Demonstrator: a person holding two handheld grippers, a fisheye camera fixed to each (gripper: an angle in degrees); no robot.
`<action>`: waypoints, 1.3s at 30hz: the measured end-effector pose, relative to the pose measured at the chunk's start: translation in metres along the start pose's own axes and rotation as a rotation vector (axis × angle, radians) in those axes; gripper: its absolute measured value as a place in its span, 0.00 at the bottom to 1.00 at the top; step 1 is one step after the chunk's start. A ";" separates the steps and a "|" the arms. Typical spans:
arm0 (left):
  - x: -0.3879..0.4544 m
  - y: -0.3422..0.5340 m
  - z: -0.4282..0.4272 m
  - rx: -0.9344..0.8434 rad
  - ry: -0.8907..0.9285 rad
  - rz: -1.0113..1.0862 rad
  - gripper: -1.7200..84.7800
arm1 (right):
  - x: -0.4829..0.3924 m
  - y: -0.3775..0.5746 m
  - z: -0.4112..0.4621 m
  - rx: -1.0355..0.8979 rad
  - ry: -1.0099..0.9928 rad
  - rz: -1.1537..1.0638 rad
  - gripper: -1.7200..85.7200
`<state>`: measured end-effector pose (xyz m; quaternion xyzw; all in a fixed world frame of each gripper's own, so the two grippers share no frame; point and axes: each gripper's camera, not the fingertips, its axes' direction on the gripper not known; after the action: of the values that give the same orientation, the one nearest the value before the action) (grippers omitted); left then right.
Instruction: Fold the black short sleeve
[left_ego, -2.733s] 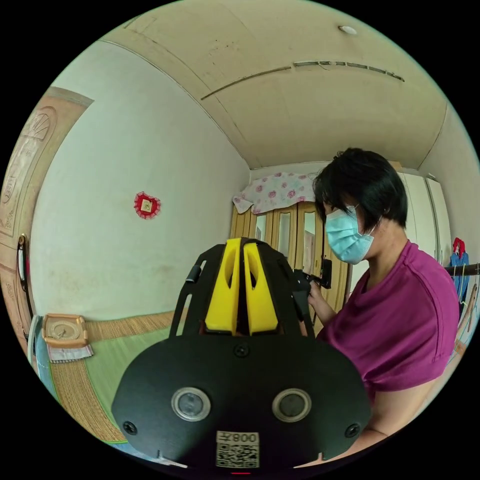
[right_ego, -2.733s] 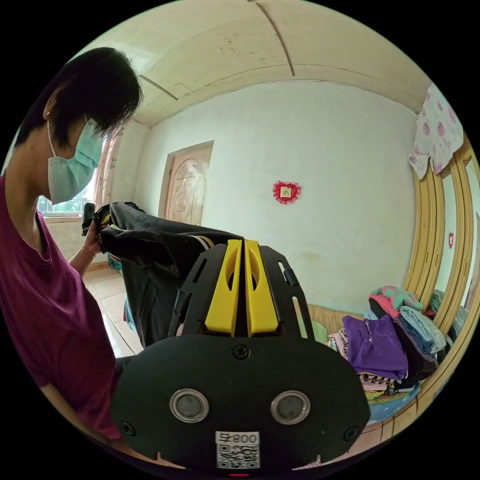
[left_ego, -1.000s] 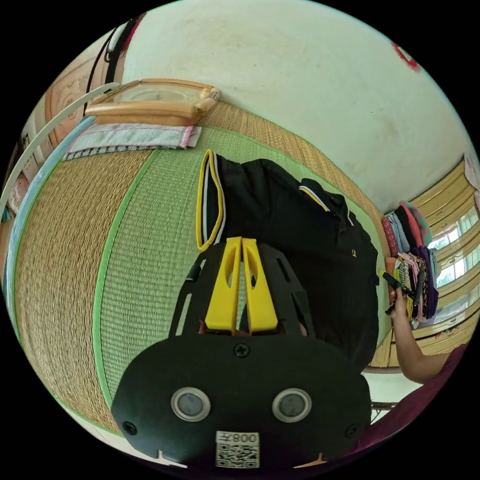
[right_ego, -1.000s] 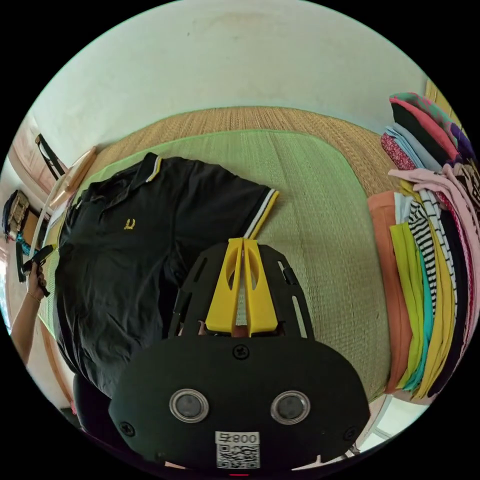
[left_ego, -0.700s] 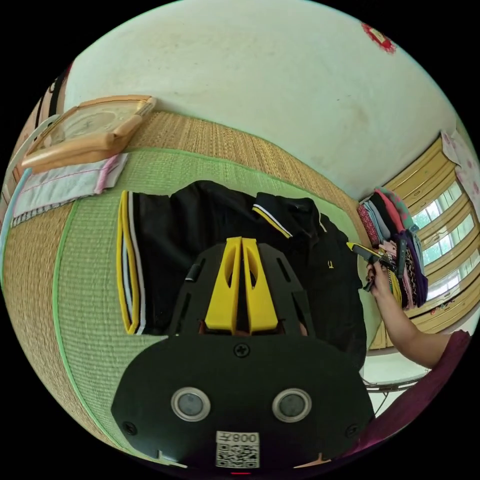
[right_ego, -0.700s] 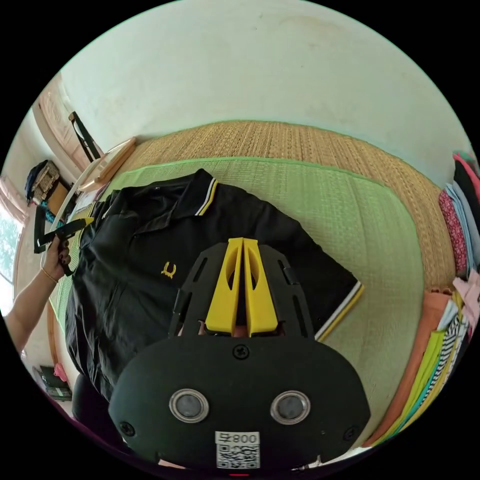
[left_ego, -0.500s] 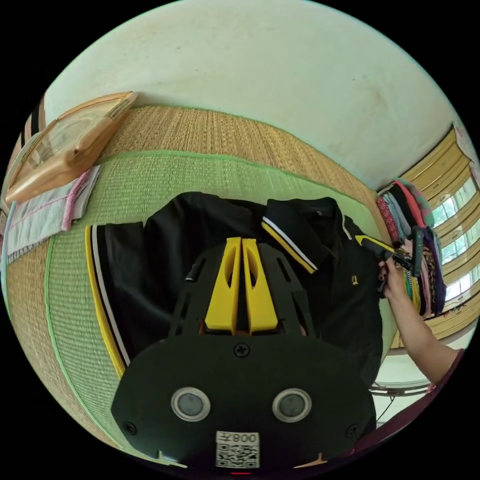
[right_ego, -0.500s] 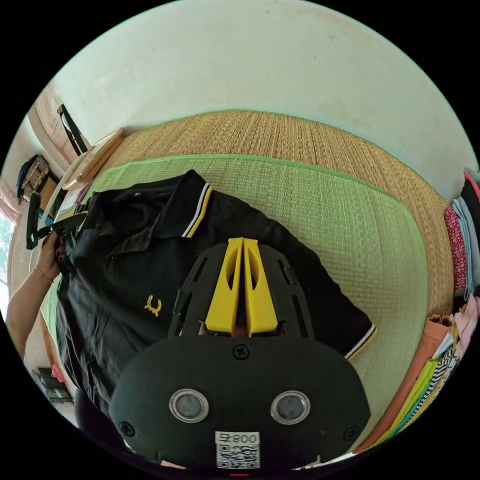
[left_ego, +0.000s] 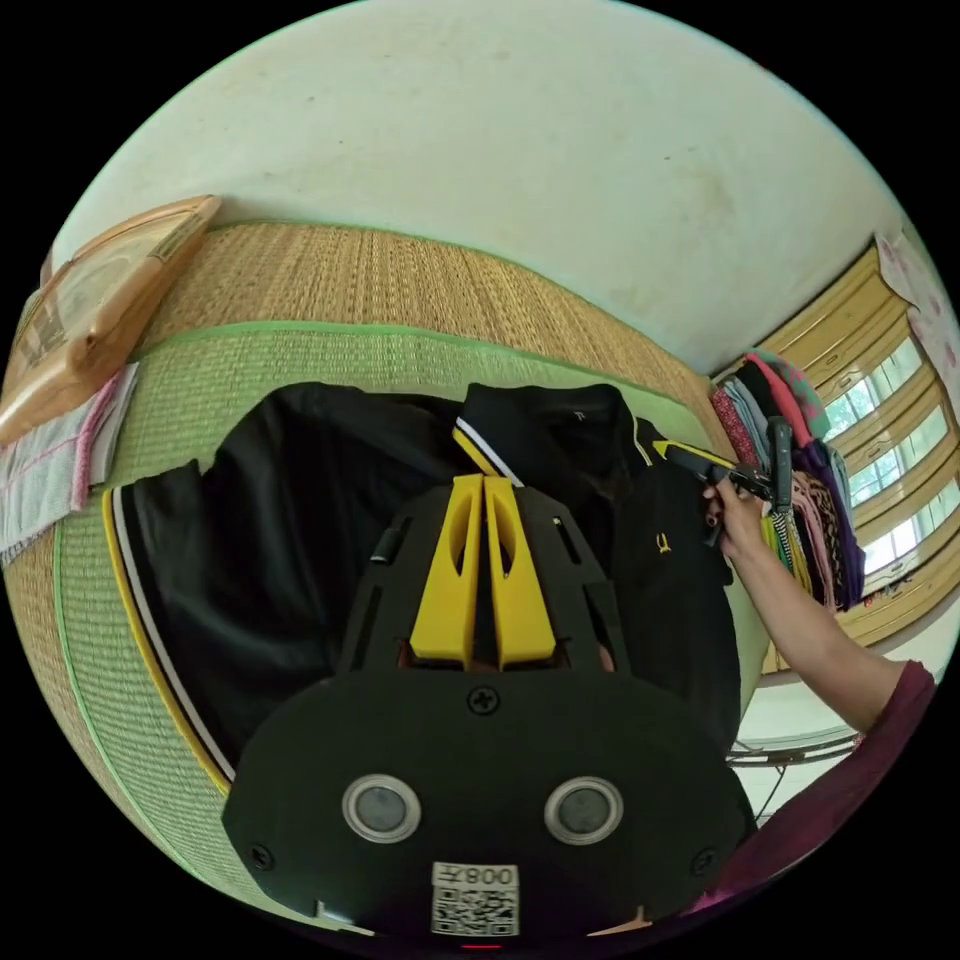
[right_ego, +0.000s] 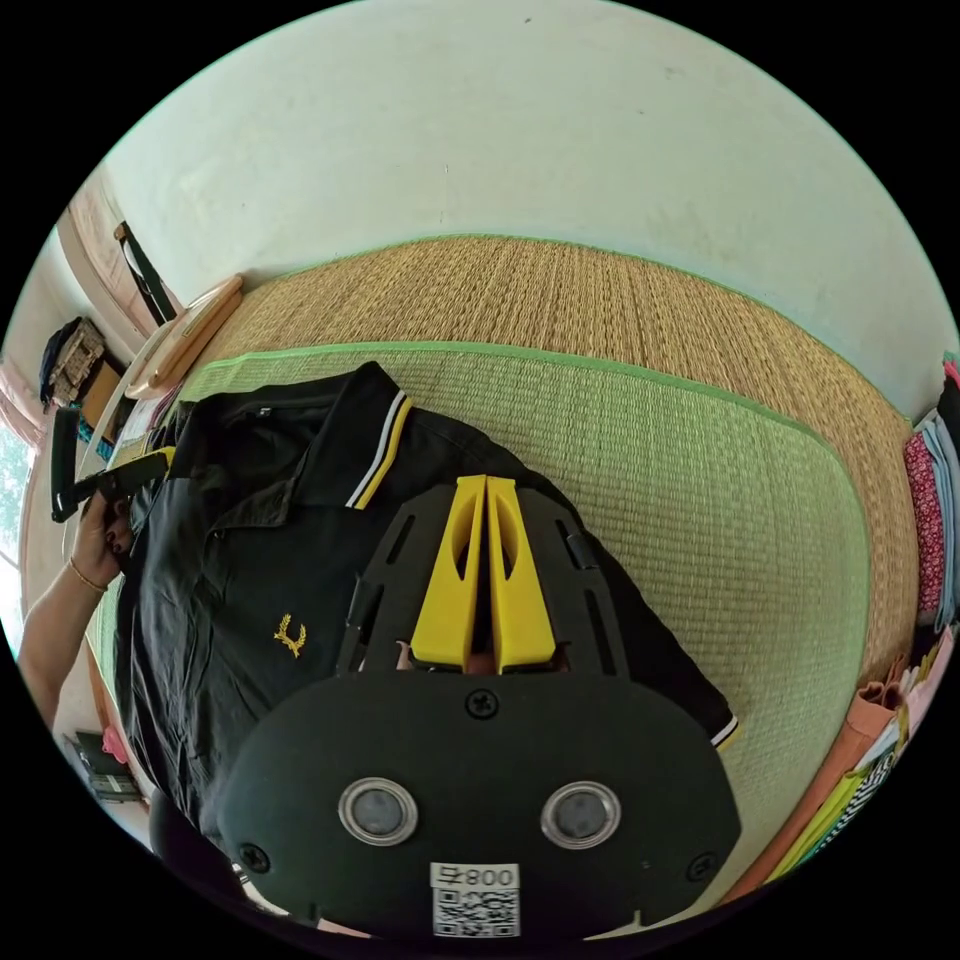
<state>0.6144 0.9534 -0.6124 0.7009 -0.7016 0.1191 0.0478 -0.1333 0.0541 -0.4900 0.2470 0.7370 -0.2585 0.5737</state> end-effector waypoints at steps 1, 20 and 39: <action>0.004 -0.009 0.004 0.010 -0.010 -0.017 0.02 | -0.002 0.002 0.000 -0.004 -0.002 0.005 0.02; 0.009 -0.003 -0.043 0.005 -0.040 -0.092 0.02 | -0.003 0.029 -0.005 -0.013 -0.030 0.043 0.02; -0.043 0.235 -0.292 0.082 -0.148 -0.379 0.03 | 0.055 0.182 -0.096 -0.081 -0.069 0.079 0.02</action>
<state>0.3522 1.0613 -0.3640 0.8284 -0.5535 0.0849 -0.0110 -0.0945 0.2571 -0.5415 0.2435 0.7163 -0.2141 0.6179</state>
